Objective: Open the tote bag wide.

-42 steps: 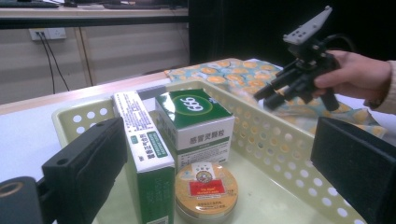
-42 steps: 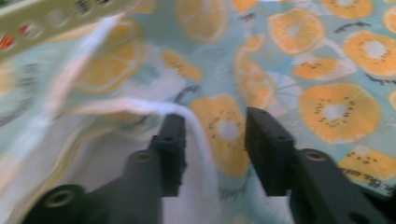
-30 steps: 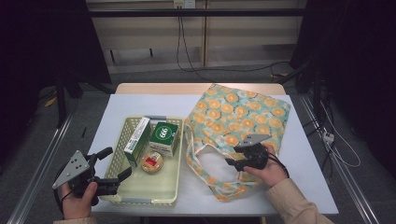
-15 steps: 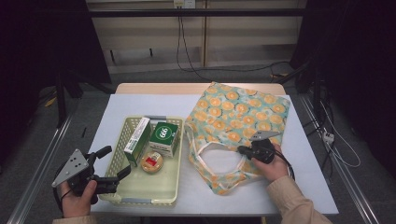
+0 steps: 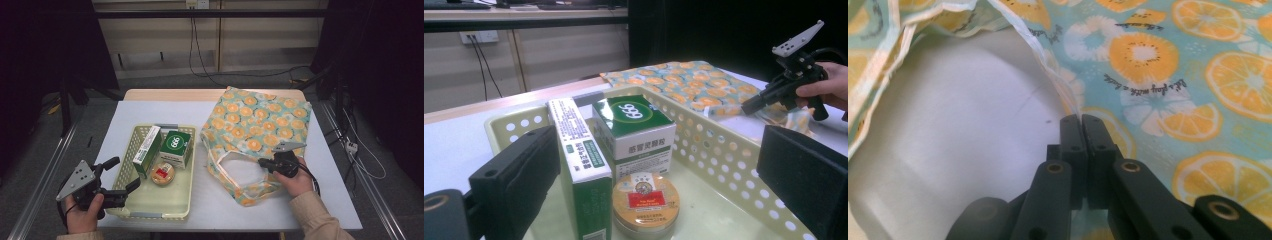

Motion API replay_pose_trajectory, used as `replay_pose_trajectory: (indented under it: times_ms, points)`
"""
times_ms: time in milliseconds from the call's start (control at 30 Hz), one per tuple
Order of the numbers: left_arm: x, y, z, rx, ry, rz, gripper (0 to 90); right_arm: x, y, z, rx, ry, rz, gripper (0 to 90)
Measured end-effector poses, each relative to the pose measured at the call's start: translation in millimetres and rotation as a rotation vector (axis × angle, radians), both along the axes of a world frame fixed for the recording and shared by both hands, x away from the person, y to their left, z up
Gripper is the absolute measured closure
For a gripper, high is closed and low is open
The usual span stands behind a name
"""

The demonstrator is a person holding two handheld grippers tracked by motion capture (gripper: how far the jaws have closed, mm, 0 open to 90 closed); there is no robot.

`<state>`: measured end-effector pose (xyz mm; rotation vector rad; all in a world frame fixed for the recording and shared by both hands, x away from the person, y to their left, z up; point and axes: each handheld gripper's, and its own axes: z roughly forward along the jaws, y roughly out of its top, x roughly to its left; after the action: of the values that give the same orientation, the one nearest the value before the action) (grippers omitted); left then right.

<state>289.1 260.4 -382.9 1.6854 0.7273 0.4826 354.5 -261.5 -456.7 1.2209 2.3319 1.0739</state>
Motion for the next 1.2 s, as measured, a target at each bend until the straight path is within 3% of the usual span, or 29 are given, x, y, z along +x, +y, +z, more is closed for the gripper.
replay_pose_trajectory:
  times_ms: [167, 233, 333, 467, 500, 533, 767, 867, 1000, 1033, 1067, 1200]
  points:
    - [-0.9, -3.1, 1.5, 0.007, -0.006, -0.006, 3.6, -1.4, 3.7, 0.3, 0.059, 0.011, 0.017, 86.0]
    - [-0.6, -2.8, 1.4, 0.005, -0.005, -0.007, 3.6, -3.6, 4.6, 1.0, 0.074, -0.012, 0.004, 73.8]
    - [0.1, -1.6, -0.4, 0.002, 0.004, -0.003, 3.6, -9.1, 8.7, 9.9, 0.074, -0.056, 0.005, 48.1]
    - [0.6, -2.3, -1.2, 0.002, 0.01, -0.004, 3.6, -17.4, 16.1, 20.8, 0.131, -0.063, 0.036, 31.6]
    - [0.6, -2.5, -0.9, 0.008, 0.008, -0.006, 3.6, -19.8, 18.8, 23.0, 0.13, -0.075, 0.045, 28.8]
    - [0.5, -2.5, -0.7, 0.006, 0.007, -0.007, 3.6, -24.2, 23.8, 25.4, 0.098, -0.087, 0.08, 26.9]
    - [0.0, -1.9, 1.4, -0.004, 0.0, -0.006, 3.6, -36.9, 39.7, 25.2, 0.1, -0.094, 0.179, 22.4]
    - [-0.2, -1.2, 1.9, -0.003, -0.003, -0.007, 3.6, -43.6, 48.7, 31.7, 0.137, -0.077, 0.211, 26.8]
    - [0.1, -0.4, 1.4, -0.003, -0.002, -0.002, 3.6, -53.0, 63.4, 39.0, 0.155, -0.091, 0.277, 33.3]
    - [0.2, -0.5, 1.3, -0.006, -0.002, -0.003, 3.6, -55.4, 68.1, 38.3, 0.149, -0.081, 0.305, 37.2]
    - [0.1, -0.6, 1.3, -0.005, -0.002, -0.004, 3.6, -58.0, 76.7, 34.1, 0.113, -0.057, 0.344, 40.6]
    - [-0.3, -0.9, 1.7, -0.004, 0.0, -0.004, 3.6, -56.5, 81.2, 21.0, 0.062, -0.053, 0.358, 46.0]
